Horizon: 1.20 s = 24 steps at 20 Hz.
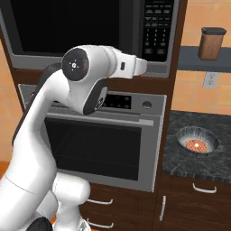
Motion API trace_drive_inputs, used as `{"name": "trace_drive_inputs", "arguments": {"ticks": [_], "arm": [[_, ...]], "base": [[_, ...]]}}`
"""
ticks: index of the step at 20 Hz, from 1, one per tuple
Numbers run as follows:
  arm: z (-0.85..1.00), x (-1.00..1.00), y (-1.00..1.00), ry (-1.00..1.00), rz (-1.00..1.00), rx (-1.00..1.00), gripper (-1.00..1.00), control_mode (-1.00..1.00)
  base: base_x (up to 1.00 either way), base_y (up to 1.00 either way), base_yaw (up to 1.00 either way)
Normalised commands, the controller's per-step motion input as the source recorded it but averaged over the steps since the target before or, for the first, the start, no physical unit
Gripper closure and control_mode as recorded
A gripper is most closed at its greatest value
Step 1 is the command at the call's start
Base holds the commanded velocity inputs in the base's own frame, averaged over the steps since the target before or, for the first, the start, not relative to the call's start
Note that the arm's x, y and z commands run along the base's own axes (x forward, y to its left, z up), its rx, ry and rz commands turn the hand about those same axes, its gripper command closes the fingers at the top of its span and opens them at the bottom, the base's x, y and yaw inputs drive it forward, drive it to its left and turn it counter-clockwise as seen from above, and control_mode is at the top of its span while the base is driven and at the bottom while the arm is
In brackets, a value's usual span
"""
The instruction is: Open the microwave, place the bowl with waffle inside the microwave, then close the microwave door and turn it on.
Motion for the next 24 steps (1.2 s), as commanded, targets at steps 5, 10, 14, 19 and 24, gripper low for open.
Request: {"name": "trace_drive_inputs", "arguments": {"ticks": [5, 10, 14, 19, 24], "arm": [[0.00, 0.26, -0.34, 0.04, 0.00, 0.04, -1.00, -1.00], [0.00, 0.22, -0.23, 0.00, 0.06, 0.06, -1.00, -1.00], [0.00, 0.24, -0.02, 0.00, 0.11, 0.03, -1.00, -1.00], [0.00, 0.31, 0.00, 0.00, 0.10, 0.00, -1.00, -1.00], [0.00, 0.39, 0.00, 0.03, 0.08, 0.00, -1.00, -1.00]], "base": [[0.00, 0.00, 0.00], [0.00, 0.00, 0.00], [0.00, 0.00, 0.00], [0.00, 0.00, 0.00], [0.00, 0.00, 0.00]]}}
